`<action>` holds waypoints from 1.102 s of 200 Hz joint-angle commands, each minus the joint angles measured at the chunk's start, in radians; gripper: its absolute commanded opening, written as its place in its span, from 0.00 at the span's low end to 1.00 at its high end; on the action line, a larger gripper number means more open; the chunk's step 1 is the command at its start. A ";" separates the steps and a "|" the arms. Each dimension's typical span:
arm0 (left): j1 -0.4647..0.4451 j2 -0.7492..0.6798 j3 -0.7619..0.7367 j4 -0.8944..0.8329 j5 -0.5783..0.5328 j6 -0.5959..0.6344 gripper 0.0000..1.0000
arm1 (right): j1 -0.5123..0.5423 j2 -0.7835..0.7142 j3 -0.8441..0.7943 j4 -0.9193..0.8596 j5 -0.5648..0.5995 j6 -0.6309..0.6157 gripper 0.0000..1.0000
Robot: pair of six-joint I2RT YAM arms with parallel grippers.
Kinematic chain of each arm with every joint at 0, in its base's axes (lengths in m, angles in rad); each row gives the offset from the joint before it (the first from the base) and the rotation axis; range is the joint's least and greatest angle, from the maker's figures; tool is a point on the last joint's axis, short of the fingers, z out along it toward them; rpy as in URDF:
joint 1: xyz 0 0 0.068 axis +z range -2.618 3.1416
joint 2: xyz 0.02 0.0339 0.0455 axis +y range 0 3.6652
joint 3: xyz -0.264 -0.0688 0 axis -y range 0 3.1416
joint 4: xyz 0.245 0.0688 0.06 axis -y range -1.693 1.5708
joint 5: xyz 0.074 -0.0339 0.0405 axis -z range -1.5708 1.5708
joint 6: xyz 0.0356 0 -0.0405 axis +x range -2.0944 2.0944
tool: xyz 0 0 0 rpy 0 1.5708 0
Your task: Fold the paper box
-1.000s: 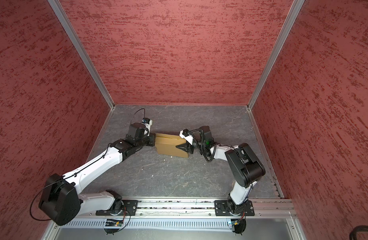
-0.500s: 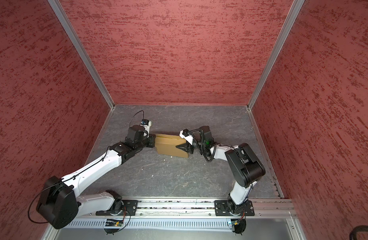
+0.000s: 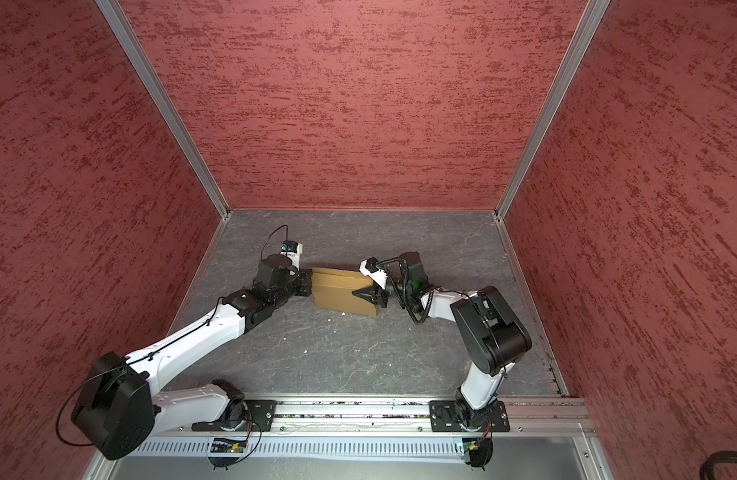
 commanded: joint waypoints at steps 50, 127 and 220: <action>-0.034 0.029 -0.056 -0.060 0.062 -0.013 0.00 | 0.009 -0.005 -0.009 -0.049 0.036 -0.008 0.26; -0.032 0.044 -0.066 -0.039 0.052 -0.014 0.00 | 0.009 -0.012 -0.011 -0.058 0.053 -0.009 0.36; -0.033 0.024 -0.080 -0.041 0.031 -0.016 0.00 | 0.009 -0.032 -0.023 -0.050 0.069 -0.008 0.57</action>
